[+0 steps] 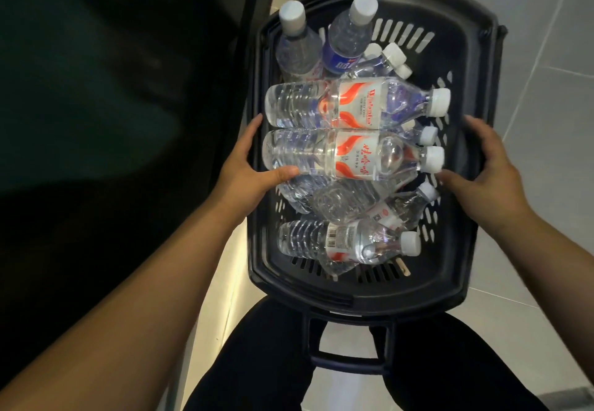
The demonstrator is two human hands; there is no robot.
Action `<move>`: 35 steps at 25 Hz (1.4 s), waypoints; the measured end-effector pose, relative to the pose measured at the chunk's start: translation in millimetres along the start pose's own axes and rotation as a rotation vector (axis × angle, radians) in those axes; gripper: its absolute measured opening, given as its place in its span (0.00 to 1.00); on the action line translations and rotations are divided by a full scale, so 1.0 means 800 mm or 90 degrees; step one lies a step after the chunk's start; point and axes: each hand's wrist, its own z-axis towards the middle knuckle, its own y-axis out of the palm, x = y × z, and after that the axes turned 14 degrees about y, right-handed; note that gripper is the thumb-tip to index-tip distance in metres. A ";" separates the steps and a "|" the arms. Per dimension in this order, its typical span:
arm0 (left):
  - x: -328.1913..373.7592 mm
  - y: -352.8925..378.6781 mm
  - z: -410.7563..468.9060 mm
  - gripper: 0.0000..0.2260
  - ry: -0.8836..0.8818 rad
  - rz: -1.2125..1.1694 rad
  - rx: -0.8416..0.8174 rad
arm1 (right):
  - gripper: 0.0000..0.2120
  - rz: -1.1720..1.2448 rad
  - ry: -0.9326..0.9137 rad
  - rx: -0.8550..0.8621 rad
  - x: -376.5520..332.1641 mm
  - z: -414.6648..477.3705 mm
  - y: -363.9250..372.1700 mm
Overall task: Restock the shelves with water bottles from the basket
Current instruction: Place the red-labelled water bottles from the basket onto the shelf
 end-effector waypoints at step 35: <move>0.381 0.060 -0.142 0.40 0.200 0.055 -0.190 | 0.24 0.310 0.095 0.281 -0.041 -0.315 -0.254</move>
